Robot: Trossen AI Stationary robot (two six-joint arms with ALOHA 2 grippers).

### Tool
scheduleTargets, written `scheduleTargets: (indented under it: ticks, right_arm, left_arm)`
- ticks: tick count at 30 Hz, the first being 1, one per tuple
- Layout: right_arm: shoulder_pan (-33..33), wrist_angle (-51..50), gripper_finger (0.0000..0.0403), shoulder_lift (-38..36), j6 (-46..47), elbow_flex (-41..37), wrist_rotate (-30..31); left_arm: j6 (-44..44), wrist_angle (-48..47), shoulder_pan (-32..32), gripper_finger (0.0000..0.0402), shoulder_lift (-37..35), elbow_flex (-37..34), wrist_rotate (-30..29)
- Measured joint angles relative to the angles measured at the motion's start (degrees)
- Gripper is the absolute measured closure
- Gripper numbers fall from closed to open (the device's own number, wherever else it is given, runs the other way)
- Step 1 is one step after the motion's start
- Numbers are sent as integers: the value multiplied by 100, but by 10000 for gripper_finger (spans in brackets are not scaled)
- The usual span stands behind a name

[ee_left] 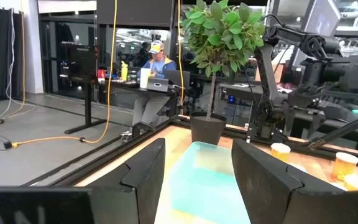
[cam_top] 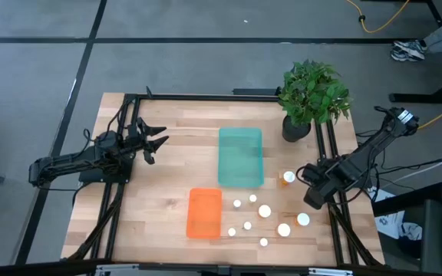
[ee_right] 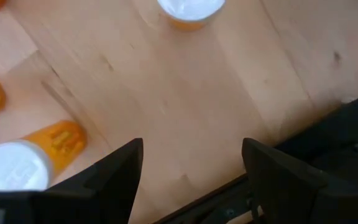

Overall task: Pick and place medicine bottles into bin by pill shape (circle, oval)
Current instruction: Put the top center big orange pill bottle into the green bin

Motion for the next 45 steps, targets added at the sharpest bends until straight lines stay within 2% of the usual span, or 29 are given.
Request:
scheduleTargets:
  ticks: [21, 25, 32, 42, 45]
  right_arm:
    - [0, 415, 128, 6, -36, -217, 274]
    - [0, 430, 128, 7, -36, -217, 538]
    - [-81, 858, 128, 20, 13, -217, 553]
    - [-498, 913, 128, 665, -813, -217, 408]
    - [-657, 943, 128, 938, -895, -217, 629]
  left_arm:
    - [0, -5, 1, 224, -1, 1, -1]
    - [0, -4, 1, 224, -1, 1, -2]
    - [0, -4, 2, 224, 0, 0, 0]
    - [0, -7, 2, 224, 0, 2, -2]
    - [0, -7, 2, 224, 0, 1, -2]
